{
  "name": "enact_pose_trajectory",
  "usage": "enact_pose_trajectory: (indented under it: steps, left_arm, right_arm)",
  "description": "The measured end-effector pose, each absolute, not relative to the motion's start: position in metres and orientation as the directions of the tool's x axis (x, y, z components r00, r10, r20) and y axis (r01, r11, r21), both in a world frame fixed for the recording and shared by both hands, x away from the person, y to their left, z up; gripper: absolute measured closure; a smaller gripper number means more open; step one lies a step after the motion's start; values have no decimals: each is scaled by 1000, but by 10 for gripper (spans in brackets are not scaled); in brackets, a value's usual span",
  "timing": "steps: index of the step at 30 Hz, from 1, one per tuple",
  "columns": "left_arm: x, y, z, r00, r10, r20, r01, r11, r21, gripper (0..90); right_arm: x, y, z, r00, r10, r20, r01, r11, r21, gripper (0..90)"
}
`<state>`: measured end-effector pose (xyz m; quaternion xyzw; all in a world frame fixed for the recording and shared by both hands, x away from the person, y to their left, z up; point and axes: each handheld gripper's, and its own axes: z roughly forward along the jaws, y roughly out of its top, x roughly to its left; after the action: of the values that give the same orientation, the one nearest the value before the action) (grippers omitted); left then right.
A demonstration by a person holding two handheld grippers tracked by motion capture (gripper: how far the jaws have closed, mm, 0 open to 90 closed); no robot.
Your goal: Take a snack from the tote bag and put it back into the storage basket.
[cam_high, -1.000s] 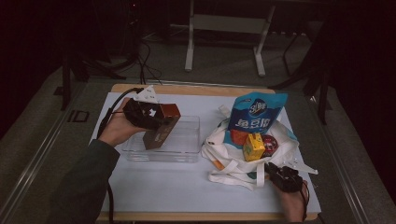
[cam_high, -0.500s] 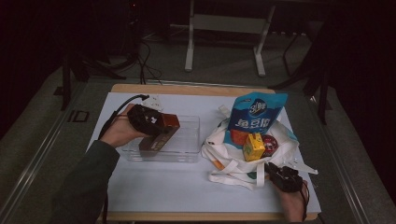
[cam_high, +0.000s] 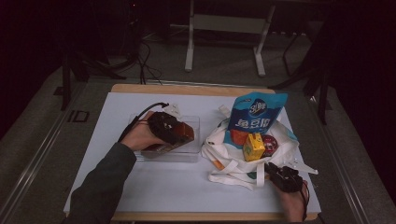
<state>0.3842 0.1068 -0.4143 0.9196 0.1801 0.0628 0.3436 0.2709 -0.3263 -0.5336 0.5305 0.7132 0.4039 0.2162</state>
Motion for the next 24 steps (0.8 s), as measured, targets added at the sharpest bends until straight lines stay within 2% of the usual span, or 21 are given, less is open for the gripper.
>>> enact_pose_trajectory:
  steps: [9, 17, 24]
  left_arm:
    - [383, 88, -428, 933, 358, -47, 308, -721, 621, 338]
    - [380, 75, -438, 936, 352, -25, 304, -767, 565, 327]
    - [380, 68, -442, 921, 390, -8, 326, -760, 562, 304]
  right_arm:
    - [271, -326, -534, -343, 932, 120, 582, 111, 805, 750]
    - [271, -326, -534, -343, 931, 120, 582, 111, 805, 750]
    - [271, -326, -534, -344, 932, 120, 582, 111, 805, 750]
